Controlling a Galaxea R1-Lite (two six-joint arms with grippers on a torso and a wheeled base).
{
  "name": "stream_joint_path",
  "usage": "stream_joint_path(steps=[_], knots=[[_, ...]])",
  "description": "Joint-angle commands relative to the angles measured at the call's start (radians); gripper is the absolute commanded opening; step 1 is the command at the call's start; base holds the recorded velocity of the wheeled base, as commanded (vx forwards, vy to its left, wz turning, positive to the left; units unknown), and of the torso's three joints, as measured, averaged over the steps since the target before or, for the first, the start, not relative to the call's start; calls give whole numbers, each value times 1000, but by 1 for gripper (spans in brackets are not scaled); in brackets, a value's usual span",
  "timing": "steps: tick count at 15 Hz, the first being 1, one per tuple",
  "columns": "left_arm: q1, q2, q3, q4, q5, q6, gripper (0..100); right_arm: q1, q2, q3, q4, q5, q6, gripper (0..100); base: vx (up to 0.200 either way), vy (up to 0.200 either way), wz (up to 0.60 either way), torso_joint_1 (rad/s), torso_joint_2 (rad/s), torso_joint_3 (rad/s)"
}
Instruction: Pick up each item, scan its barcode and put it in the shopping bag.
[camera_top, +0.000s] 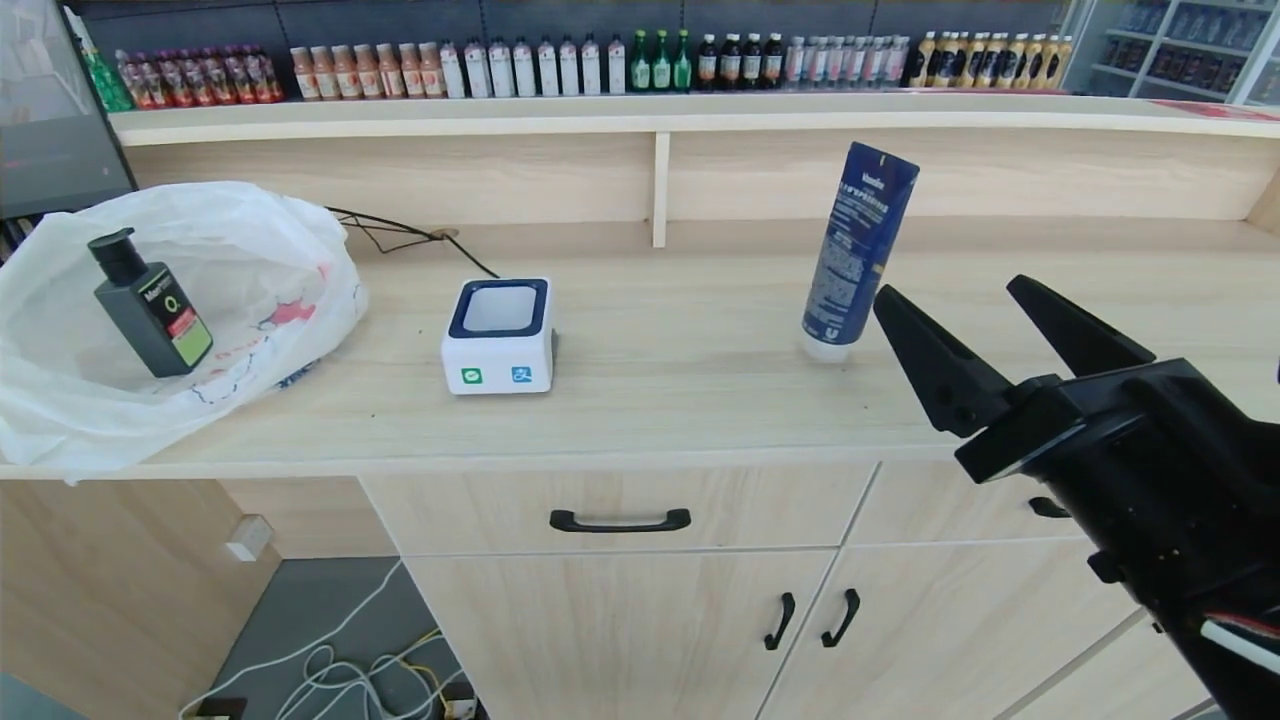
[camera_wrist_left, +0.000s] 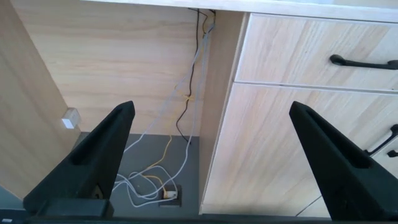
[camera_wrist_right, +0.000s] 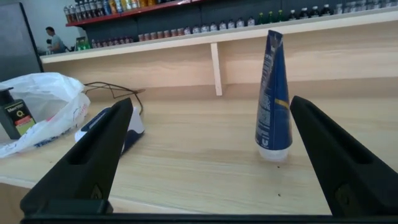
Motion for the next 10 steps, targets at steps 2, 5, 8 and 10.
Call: stream_joint_path(steps=[2, 5, 8, 10], knots=[[1, 0, 0, 0, 0, 1, 100, -1, -14, 41, -2, -1, 0, 100, 0, 0, 0, 0, 0, 0], [0, 0, 0, 0, 0, 0, 100, -1, 5, 45, -2, -1, 0, 100, 0, 0, 0, 0, 0, 0], [1, 0, 0, 0, 0, 0, 100, -1, 14, 59, -2, -1, -1, 100, 0, 0, 0, 0, 0, 0], [1, 0, 0, 0, 0, 1, 100, -1, 12, 88, -2, -1, -3, 100, 0, 0, 0, 0, 0, 0]])
